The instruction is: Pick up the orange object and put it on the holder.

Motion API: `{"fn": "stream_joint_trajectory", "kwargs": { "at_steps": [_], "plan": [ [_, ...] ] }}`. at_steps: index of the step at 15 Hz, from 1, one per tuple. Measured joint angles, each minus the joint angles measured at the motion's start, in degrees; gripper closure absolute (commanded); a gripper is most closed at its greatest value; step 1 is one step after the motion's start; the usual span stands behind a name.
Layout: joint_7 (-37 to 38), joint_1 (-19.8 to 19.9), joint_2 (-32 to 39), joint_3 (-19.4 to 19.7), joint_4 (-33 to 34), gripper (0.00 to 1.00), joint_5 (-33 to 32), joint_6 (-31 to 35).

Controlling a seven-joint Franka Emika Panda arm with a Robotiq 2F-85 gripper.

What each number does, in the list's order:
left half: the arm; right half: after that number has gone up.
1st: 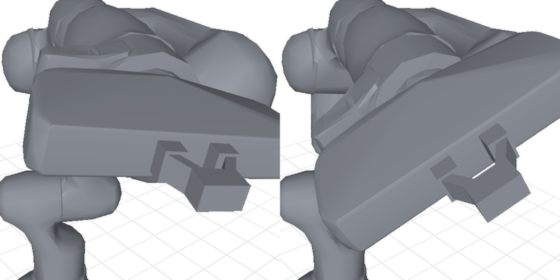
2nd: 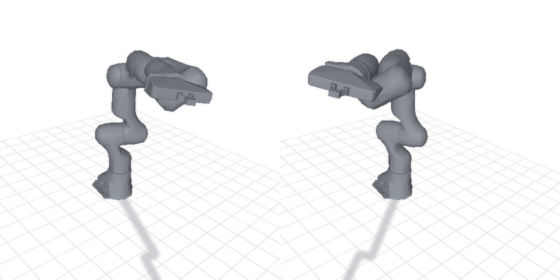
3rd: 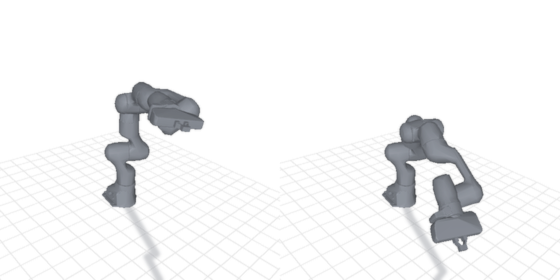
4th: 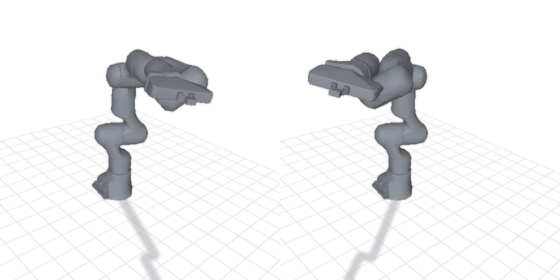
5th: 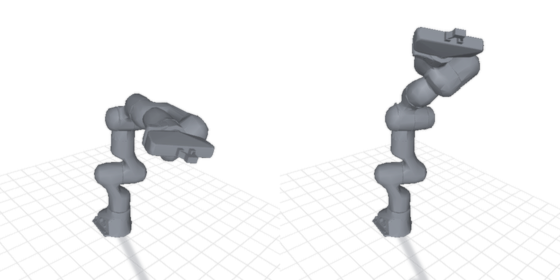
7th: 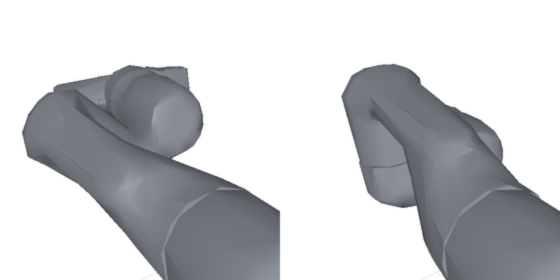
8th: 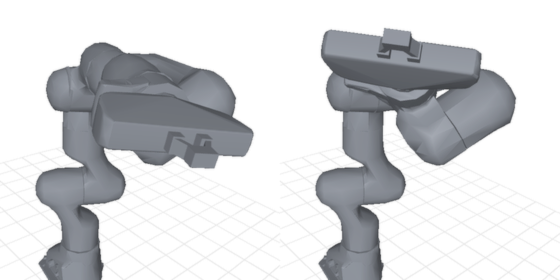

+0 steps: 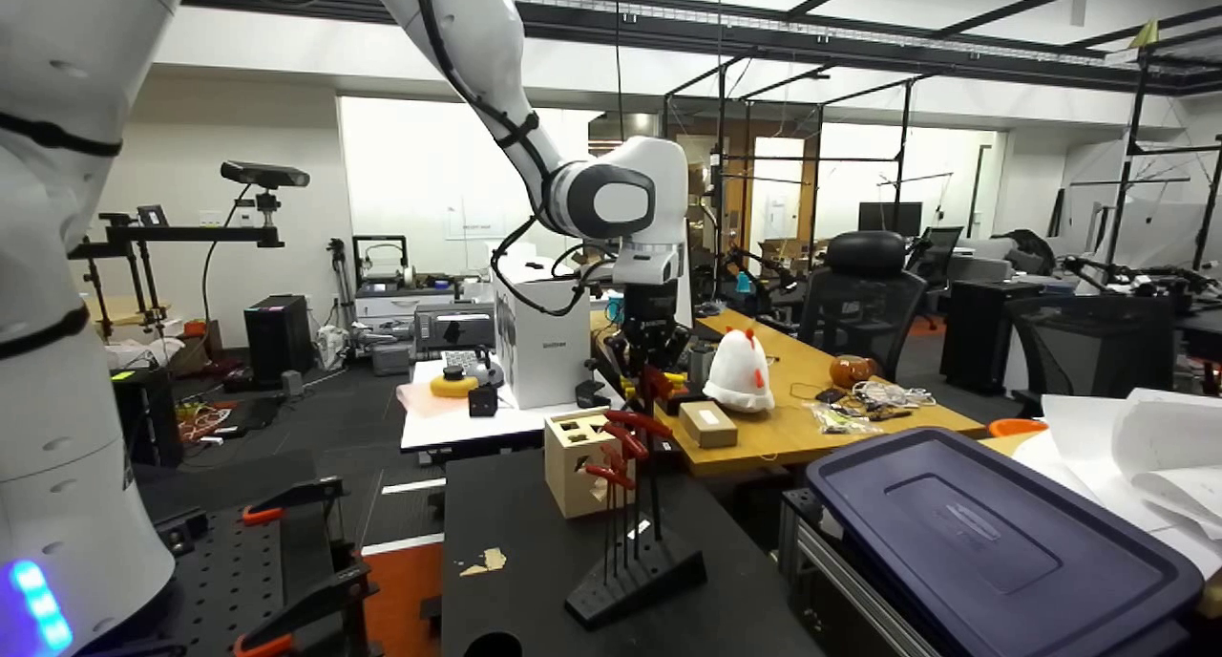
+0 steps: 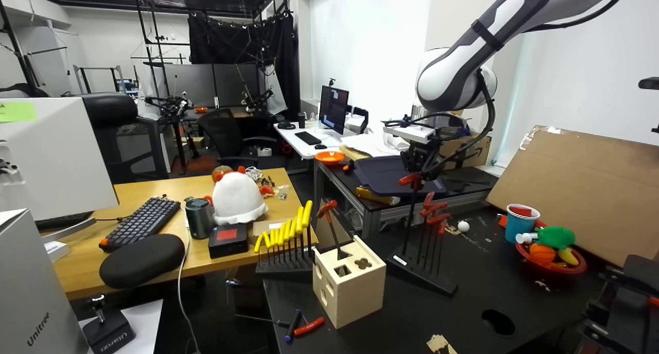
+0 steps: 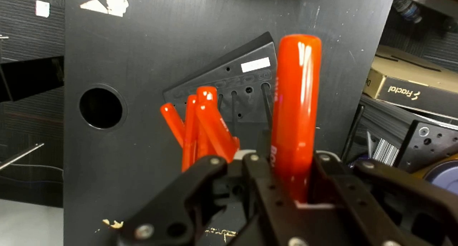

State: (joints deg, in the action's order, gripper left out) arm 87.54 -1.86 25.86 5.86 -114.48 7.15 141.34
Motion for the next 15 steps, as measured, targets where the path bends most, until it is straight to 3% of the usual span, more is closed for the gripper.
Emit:
{"fn": "stream_joint_trajectory", "kwargs": {
  "at_steps": [15],
  "plan": [
    [-9.55,0.77,4.77,0.0,7.2,0.95,0.0,-6.3]
  ]
}}
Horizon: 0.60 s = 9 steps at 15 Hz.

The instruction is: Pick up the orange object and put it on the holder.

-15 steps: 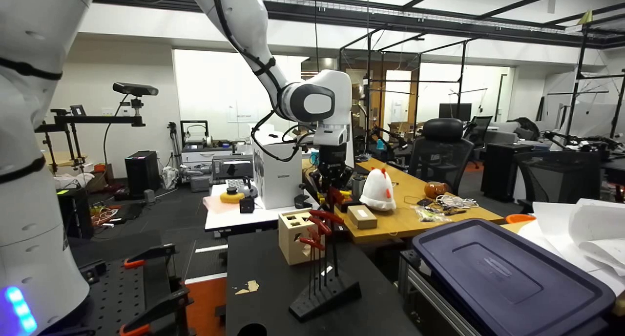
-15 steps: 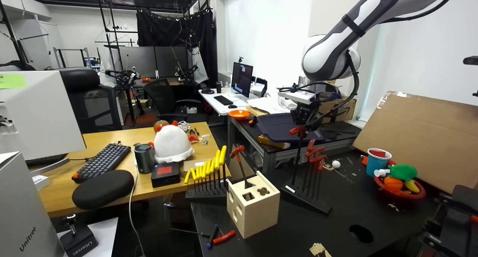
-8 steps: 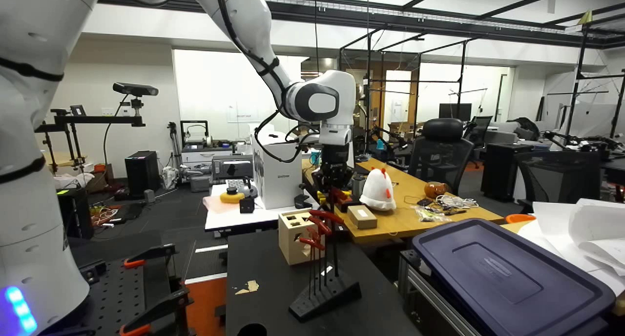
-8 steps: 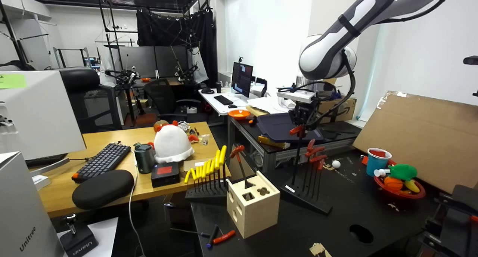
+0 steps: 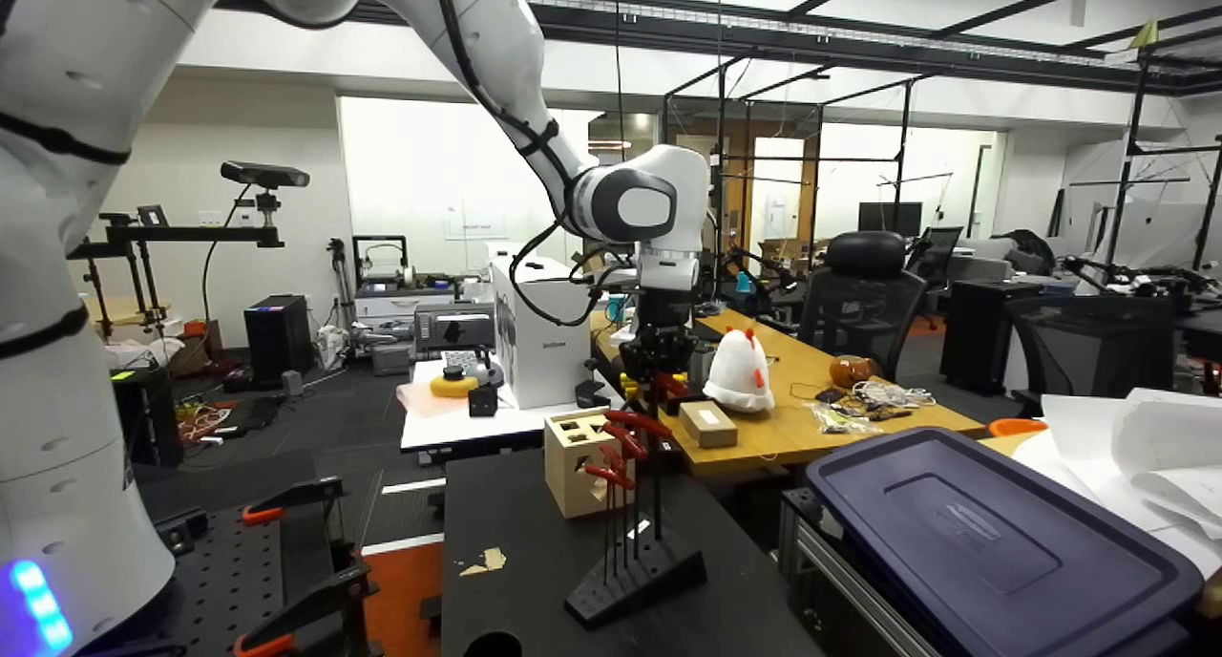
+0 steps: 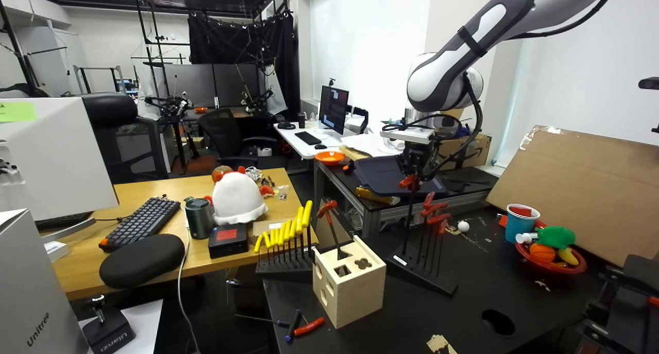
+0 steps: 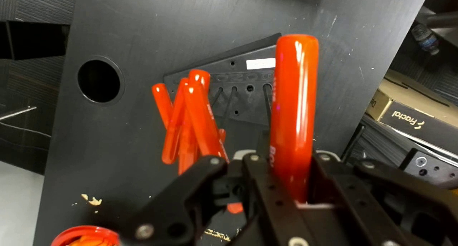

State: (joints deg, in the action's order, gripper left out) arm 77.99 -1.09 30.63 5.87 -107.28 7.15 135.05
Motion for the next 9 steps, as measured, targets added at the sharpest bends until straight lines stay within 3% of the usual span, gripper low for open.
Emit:
{"fn": "stream_joint_trajectory", "kwargs": {
  "at_steps": [9],
  "plan": [
    [-2.32,0.22,2.95,0.01,2.99,0.95,0.0,-1.35]
  ]
}}
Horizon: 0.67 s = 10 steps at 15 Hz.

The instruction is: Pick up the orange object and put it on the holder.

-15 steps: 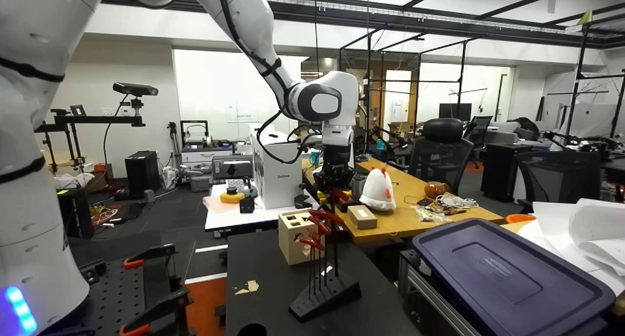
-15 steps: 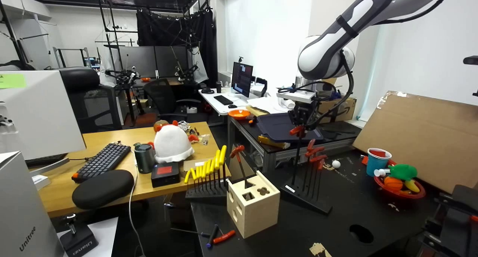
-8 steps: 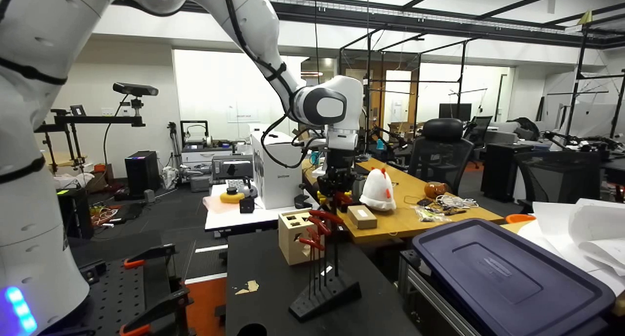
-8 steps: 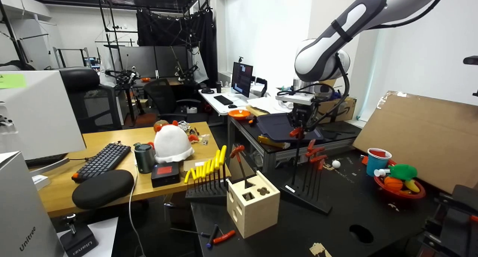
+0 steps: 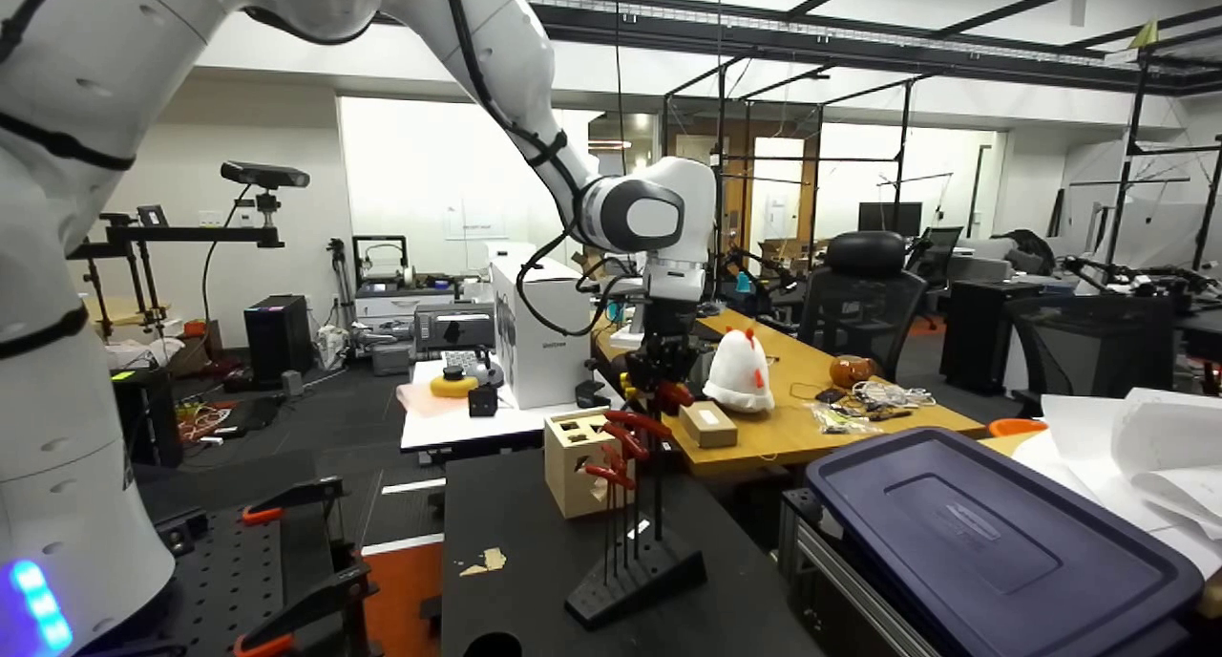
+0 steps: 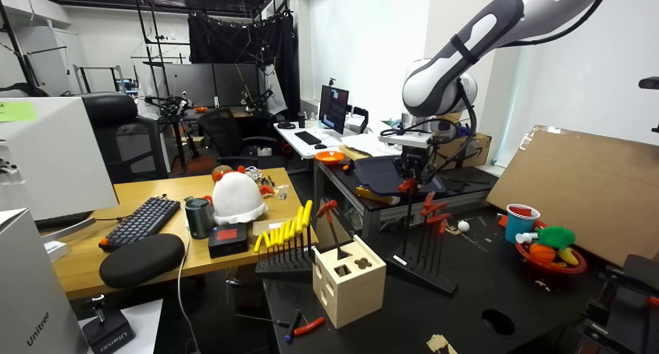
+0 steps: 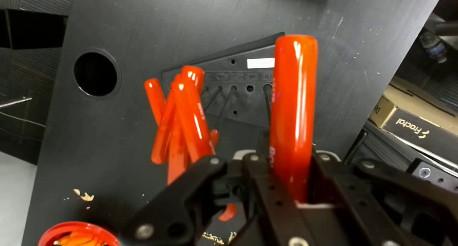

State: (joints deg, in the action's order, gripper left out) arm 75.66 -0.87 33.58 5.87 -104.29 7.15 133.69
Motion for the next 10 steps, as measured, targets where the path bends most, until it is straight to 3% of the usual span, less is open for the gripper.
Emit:
{"fn": "stream_joint_trajectory", "kwargs": {
  "at_steps": [1,3,9,10],
  "plan": [
    [-0.17,0.0,0.1,0.0,0.18,0.56,0.0,-0.16],
    [-0.22,0.01,0.17,0.0,0.28,0.5,0.0,-0.41],
    [-0.26,-0.01,2.3,-0.08,0.87,0.05,0.01,-1.24],
    [-0.27,-0.01,2.34,-0.11,0.95,0.02,0.01,-1.22]
  ]
}}
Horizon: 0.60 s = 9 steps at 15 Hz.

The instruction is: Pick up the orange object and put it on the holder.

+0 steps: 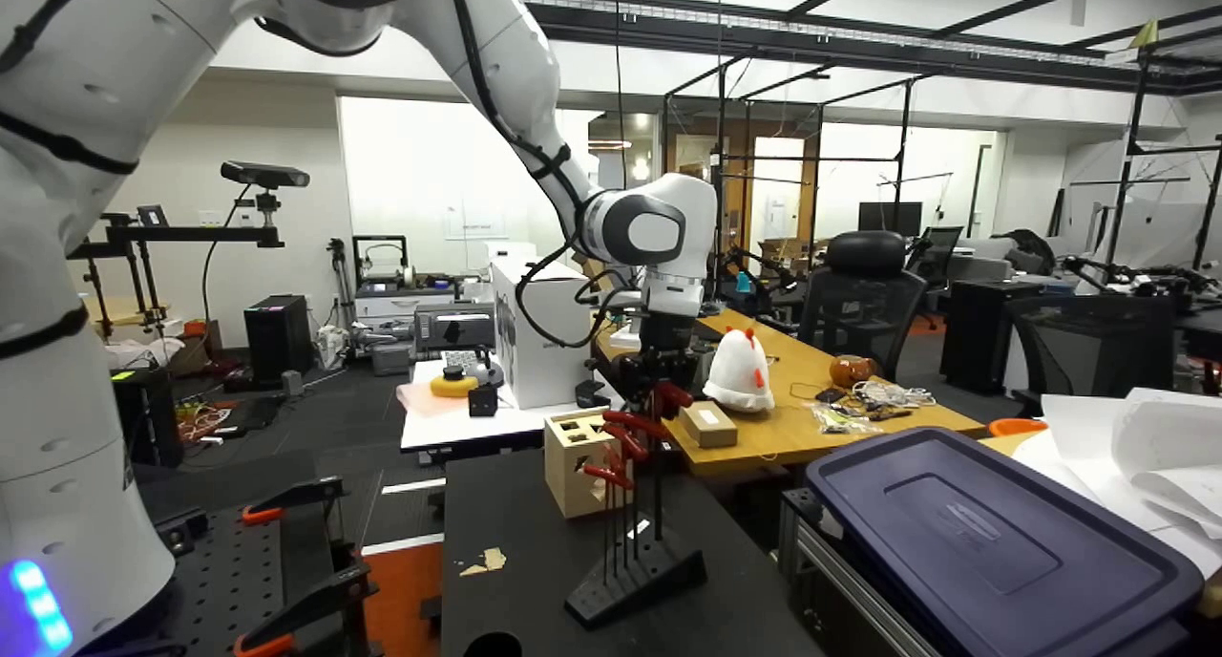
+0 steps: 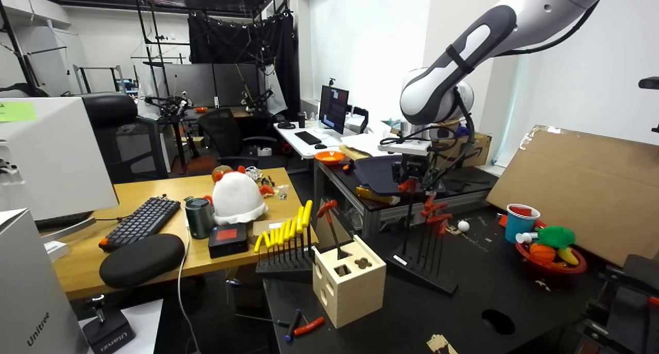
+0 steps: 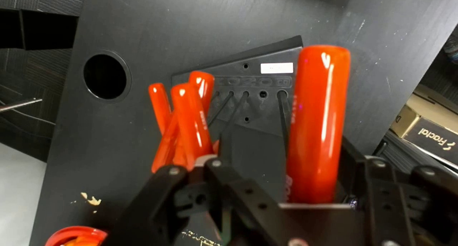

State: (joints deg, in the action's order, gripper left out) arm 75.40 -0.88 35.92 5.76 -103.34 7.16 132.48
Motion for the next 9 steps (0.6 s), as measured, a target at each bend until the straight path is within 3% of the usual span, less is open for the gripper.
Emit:
{"fn": "stream_joint_trajectory", "kwargs": {
  "at_steps": [5,9],
  "plan": [
    [-0.01,-0.38,0.7,-0.05,0.94,0.0,-0.05,1.25],
    [1.44,-3.49,0.31,0.44,1.79,0.0,-2.64,1.25]
  ]
}}
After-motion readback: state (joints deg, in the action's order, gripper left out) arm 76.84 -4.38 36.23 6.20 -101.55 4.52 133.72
